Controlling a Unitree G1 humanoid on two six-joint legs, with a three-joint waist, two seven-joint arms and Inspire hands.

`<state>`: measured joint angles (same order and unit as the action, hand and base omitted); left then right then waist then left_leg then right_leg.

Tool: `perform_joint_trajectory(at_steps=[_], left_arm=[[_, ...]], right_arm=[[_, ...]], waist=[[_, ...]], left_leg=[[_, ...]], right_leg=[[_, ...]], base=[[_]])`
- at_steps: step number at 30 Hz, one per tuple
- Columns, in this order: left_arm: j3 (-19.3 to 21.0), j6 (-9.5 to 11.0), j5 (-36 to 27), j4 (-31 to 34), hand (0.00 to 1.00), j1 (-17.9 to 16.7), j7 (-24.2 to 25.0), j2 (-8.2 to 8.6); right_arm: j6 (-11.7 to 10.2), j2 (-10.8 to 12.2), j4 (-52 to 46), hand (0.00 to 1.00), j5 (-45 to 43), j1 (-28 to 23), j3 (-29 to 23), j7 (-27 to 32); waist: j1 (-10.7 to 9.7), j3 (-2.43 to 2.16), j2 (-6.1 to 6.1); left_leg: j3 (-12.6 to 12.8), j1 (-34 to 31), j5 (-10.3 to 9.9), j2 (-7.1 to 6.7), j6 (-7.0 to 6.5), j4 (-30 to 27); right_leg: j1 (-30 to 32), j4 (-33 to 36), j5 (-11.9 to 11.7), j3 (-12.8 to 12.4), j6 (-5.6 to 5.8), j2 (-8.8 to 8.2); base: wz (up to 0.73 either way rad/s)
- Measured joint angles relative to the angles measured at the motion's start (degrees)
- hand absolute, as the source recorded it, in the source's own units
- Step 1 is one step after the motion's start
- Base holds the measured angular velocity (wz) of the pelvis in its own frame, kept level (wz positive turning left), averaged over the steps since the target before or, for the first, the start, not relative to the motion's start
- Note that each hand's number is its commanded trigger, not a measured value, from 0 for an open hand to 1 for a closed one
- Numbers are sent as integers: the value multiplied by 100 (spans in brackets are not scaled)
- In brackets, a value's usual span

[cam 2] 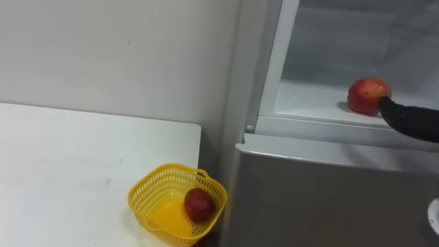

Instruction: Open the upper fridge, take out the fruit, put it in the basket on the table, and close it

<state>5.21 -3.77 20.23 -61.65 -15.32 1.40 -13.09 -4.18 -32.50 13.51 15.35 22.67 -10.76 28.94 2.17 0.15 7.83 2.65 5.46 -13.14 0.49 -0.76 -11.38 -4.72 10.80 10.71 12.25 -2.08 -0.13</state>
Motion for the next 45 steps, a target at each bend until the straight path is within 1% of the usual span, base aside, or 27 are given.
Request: perform_joint_trajectory(at_steps=[2, 3, 5, 6, 8, 10, 11, 14, 16, 18, 21, 25, 28, 30, 31, 32, 37, 39, 41, 45], left_arm=[[105, -5, 39, 7, 0, 2, 72, -23], [130, -5, 43, 17, 0, 2, 83, -24], [139, -3, 43, 38, 0, -16, 111, -41], [138, -4, 43, 81, 0, -57, 148, -51], [139, -8, 44, 190, 0, -122, 161, -68], [142, -21, 51, 220, 0, -155, 165, -89], [147, -64, 69, 269, 0, -190, 170, -97], [161, -129, 72, 279, 0, -247, 179, -98], [177, -139, 71, 279, 0, -257, 180, -98], [213, -170, 71, 289, 0, -274, 180, -99], [313, -222, 71, 347, 0, -311, 175, -108], [330, -224, 66, 352, 0, -317, 168, -113], [330, -246, 66, 358, 0, -318, 156, -113], [329, -257, 66, 371, 0, -318, 154, -113], [329, -258, 66, 380, 0, -318, 154, -113], [329, -259, 66, 388, 0, -318, 154, -114], [330, -281, 67, 421, 0, -319, 154, -119], [329, -290, 67, 425, 0, -319, 154, -122], [327, -302, 65, 425, 0, -319, 152, -131], [305, -333, 63, 428, 0, -319, 138, -163]], right_arm=[[23, -48, 221, 0, 109, 32, 0, -114], [47, -62, 265, 0, 124, 56, 0, -152], [57, -86, 529, 0, 184, 262, 4, -292], [58, -95, 744, 0, 263, 425, 10, -380], [64, -122, 904, 0, 278, 534, 13, -476], [67, -122, 907, 0, 290, 551, 43, -614], [84, -122, 907, 0, 335, 551, 57, -707], [191, -128, 918, 0, 547, 551, 57, -884], [208, -169, 1011, 0, 752, 554, 58, -966], [330, -225, 1093, 0, 914, 554, 59, -1091], [419, -260, 1093, 0, 950, 554, 59, -1153], [436, -309, 1096, 0, 946, 554, 61, -1189], [452, -370, 1139, 0, 942, 555, 104, -1335], [459, -440, 1315, 0, 941, 600, 236, -1370], [510, -480, 1430, 0, 941, 649, 301, -1411], [551, -485, 1526, 0, 941, 696, 305, -1437], [558, -517, 1595, 0, 940, 772, 309, -1533], [558, -617, 1637, 0, 940, 774, 341, -1541], [558, -631, 1672, 0, 938, 781, 347, -1539], [558, -634, 1773, 0, 935, 882, 515, -1538]], waist=[[-5, -30, 53], [-4, -35, 60], [1, -44, 73], [-8, -44, 72], [-15, -46, 76], [-12, -45, 75], [-12, -45, 74], [-13, -42, 70], [-10, -42, 70], [-10, -41, 70], [-13, -41, 70], [1, -42, 71], [15, -43, 72], [25, -46, 77], [33, -46, 78], [42, -46, 78], [63, -48, 81], [100, -50, 88], [111, -50, 98], [99, -51, 104]], left_leg=[[-44, -22, 1, -2, 1, -6], [-46, -23, 1, -2, 1, -7], [-43, -17, 1, -3, 1, -32], [-43, -8, 1, -2, 1, -36], [-44, -5, 1, 0, 1, -33], [-47, -7, 1, 5, 1, -33], [-52, -10, 1, 6, 1, -30], [-81, -24, 0, 7, 1, -16], [-107, -29, 0, 1, 0, 5], [-117, -31, 4, -9, -7, 2], [-117, -33, 7, -24, -11, -4], [-121, -30, 8, -23, -12, -34], [-128, -31, 8, -22, -12, -35], [-131, -31, 8, -21, -12, -33], [-131, -35, 8, -21, -12, -31], [-131, -42, 8, -22, -12, -31], [-140, -78, 8, -23, -12, -34], [-142, -78, 8, -24, -12, -33], [-143, -77, 8, -24, -12, -33], [-145, -76, 8, -23, -12, -38]], right_leg=[[-3, -7, 1, 56, -2, -4], [-3, -8, 1, 58, -2, -4], [-23, -4, 0, 82, -2, 1], [-30, -2, 0, 88, -2, 9], [-38, -1, 0, 93, -2, -7], [-40, 5, 0, 99, -2, -16], [-39, 8, 0, 85, -2, -15], [-41, 32, 0, 91, -2, -24], [-30, 73, 5, 107, 1, -39], [-28, 89, 16, 116, 4, -56], [-27, 94, 16, 115, 4, -59], [-33, 93, 17, 147, 4, -63], [-32, 93, 18, 189, 3, -68], [-31, 93, 22, 197, 1, -71], [-26, 93, 22, 198, 2, -73], [-20, 93, 23, 199, 2, -73], [1, 82, 24, 212, 3, -73], [-1, 80, 27, 217, 8, -74], [-3, 80, 28, 218, 9, -74], [-11, 77, 28, 217, 8, -73]], base=[[10], [3], [0], [0], [0], [0], [0], [1], [6], [2], [0], [0], [0], [0], [0], [0], [0], [0], [0], [0]])
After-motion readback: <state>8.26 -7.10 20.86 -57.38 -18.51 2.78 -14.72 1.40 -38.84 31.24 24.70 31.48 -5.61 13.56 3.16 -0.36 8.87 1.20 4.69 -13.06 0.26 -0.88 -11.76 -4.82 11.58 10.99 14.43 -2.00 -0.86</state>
